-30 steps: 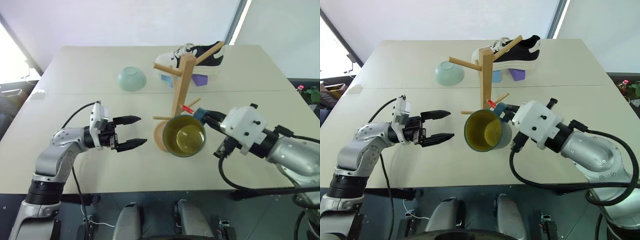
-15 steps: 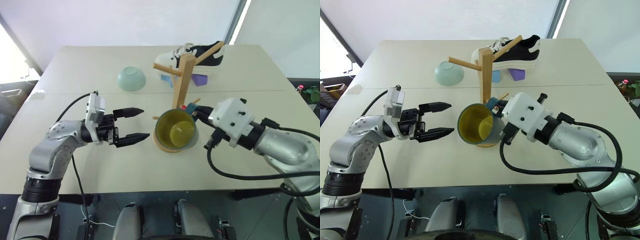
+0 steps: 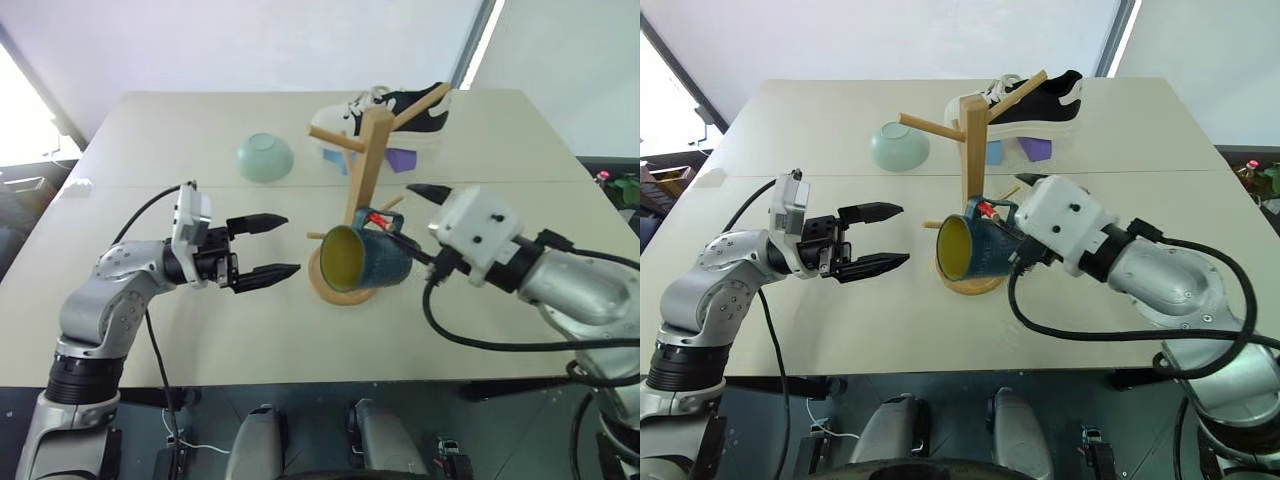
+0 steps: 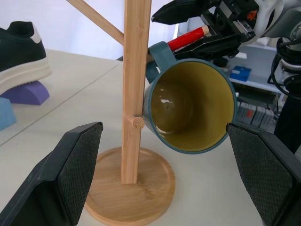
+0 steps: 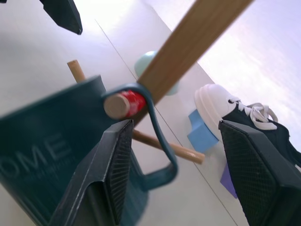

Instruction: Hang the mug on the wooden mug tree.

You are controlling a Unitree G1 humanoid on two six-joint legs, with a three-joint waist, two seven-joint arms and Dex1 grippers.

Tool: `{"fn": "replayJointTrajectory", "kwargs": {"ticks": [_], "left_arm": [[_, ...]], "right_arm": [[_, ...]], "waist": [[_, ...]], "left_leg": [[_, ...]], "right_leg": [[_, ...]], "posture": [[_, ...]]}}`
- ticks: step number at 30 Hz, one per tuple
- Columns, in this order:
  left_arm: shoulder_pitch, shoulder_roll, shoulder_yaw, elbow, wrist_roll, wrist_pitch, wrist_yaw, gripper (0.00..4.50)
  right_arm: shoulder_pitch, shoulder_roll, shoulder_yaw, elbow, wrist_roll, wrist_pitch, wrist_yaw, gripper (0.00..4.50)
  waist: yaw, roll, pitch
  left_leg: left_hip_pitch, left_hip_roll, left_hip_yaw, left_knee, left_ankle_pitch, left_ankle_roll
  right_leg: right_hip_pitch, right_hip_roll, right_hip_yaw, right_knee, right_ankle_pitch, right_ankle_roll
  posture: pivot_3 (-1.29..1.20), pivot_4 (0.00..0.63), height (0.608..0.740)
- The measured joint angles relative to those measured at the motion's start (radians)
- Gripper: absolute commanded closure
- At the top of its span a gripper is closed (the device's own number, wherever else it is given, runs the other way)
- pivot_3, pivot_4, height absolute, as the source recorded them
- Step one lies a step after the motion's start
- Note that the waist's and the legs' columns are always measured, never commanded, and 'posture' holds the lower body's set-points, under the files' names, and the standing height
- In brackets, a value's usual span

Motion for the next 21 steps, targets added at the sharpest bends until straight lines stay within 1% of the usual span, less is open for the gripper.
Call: {"fn": "replayJointTrajectory", "kwargs": {"ticks": [1, 3, 6, 8, 9, 10, 11, 13, 14, 16, 19, 21], "left_arm": [[-0.001, 0.000, 0.001, 0.003, 0.000, 0.000, 0.003, 0.00], [-0.004, -0.005, 0.010, 0.018, 0.001, -0.001, 0.019, 0.00], [-0.003, -0.013, 0.042, 0.083, 0.029, -0.012, 0.084, 0.00], [0.000, -0.017, 0.057, 0.129, 0.059, -0.024, 0.123, 0.00], [-0.002, -0.036, 0.062, 0.154, 0.088, -0.051, 0.161, 0.00], [-0.002, -0.052, 0.066, 0.179, 0.112, -0.074, 0.196, 0.00], [0.004, -0.077, 0.067, 0.221, 0.160, -0.118, 0.256, 0.00], [0.038, -0.107, 0.076, 0.299, 0.240, -0.180, 0.353, 0.00], [0.057, -0.121, 0.077, 0.328, 0.269, -0.201, 0.388, 0.00], [0.090, -0.146, 0.078, 0.361, 0.304, -0.240, 0.432, 0.00], [0.131, -0.177, 0.089, 0.371, 0.335, -0.302, 0.489, 0.00], [0.161, -0.185, 0.103, 0.370, 0.344, -0.319, 0.508, 0.00]], "right_arm": [[0.018, -0.005, -0.032, 0.001, 0.005, -0.003, 0.011, 1.46], [0.074, 0.026, -0.133, 0.004, 0.045, -0.021, 0.037, 1.46], [0.191, 0.133, -0.288, 0.042, 0.108, -0.052, 0.047, 1.46], [0.243, 0.164, -0.328, 0.081, 0.125, -0.067, 0.046, 1.46], [0.279, 0.205, -0.351, 0.102, 0.124, -0.110, 0.040, 1.46], [0.315, 0.242, -0.354, 0.125, 0.114, -0.147, 0.031, 1.46], [0.369, 0.302, -0.351, 0.172, 0.097, -0.207, 0.014, 1.46], [0.424, 0.393, -0.338, 0.285, 0.056, -0.296, -0.022, 1.46], [0.440, 0.421, -0.334, 0.338, 0.037, -0.339, -0.036, 1.46], [0.445, 0.454, -0.328, 0.416, 0.016, -0.412, -0.052, 1.46], [0.434, 0.472, -0.294, 0.506, -0.002, -0.519, -0.051, 1.46], [0.430, 0.482, -0.275, 0.546, -0.002, -0.557, -0.049, 1.46]], "waist": [[-0.001, 0.000, 0.000], [-0.001, 0.000, 0.000], [0.000, -0.001, 0.000], [-0.002, -0.001, 0.000], [-0.002, -0.001, 0.000], [-0.001, -0.002, -0.001], [-0.002, -0.002, -0.001], [-0.004, -0.001, -0.001], [-0.007, -0.001, -0.001], [-0.008, -0.001, -0.001], [-0.005, -0.001, -0.001], [-0.004, -0.001, -0.001]], "left_leg": [[0.000, 0.000, 0.000, 0.000, 0.000, 0.000], [0.000, 0.000, 0.000, 0.000, 0.000, 0.000], [0.001, 0.000, -0.001, 0.000, 0.000, 0.000], [0.001, 0.000, 0.000, 0.000, 0.000, 0.000], [0.002, 0.000, 0.000, 0.000, 0.000, 0.000], [0.003, 0.000, -0.001, 0.000, 0.000, 0.000], [0.003, 0.000, -0.001, -0.001, 0.000, 0.000], [0.003, 0.000, 0.001, -0.001, 0.000, 0.000], [0.002, 0.000, 0.002, -0.002, 0.000, 0.000], [0.002, 0.001, 0.002, -0.002, 0.000, 0.000], [0.002, 0.001, 0.002, -0.002, 0.000, 0.000], [0.003, 0.001, 0.002, -0.002, 0.000, 0.000]], "right_leg": [[0.000, 0.000, 0.000, 0.000, 0.000, 0.000], [0.000, 0.000, 0.000, 0.000, 0.000, 0.000], [0.001, 0.001, 0.000, 0.000, 0.000, 0.000], [0.001, 0.001, 0.000, 0.000, 0.000, 0.000], [0.001, 0.001, 0.000, 0.000, 0.000, 0.000], [0.003, 0.001, 0.000, 0.000, 0.000, 0.000], [0.003, 0.001, 0.000, 0.000, 0.000, 0.001], [0.002, 0.001, 0.001, 0.000, 0.000, 0.001], [0.000, 0.000, 0.002, 0.001, 0.001, 0.001], [-0.001, 0.000, 0.004, 0.001, 0.001, 0.002], [-0.001, 0.000, 0.004, 0.002, 0.001, 0.002], [-0.001, 0.000, 0.004, 0.002, 0.001, 0.002]], "posture": [[0.00, 0.150, 0.740], [0.00, 0.150, 0.740], [0.00, 0.150, 0.740], [0.00, 0.150, 0.740], [0.00, 0.150, 0.740], [0.00, 0.150, 0.740], [0.00, 0.150, 0.740], [0.00, 0.150, 0.740], [0.00, 0.150, 0.740], [0.00, 0.150, 0.740], [0.00, 0.150, 0.740], [0.00, 0.150, 0.740]]}}
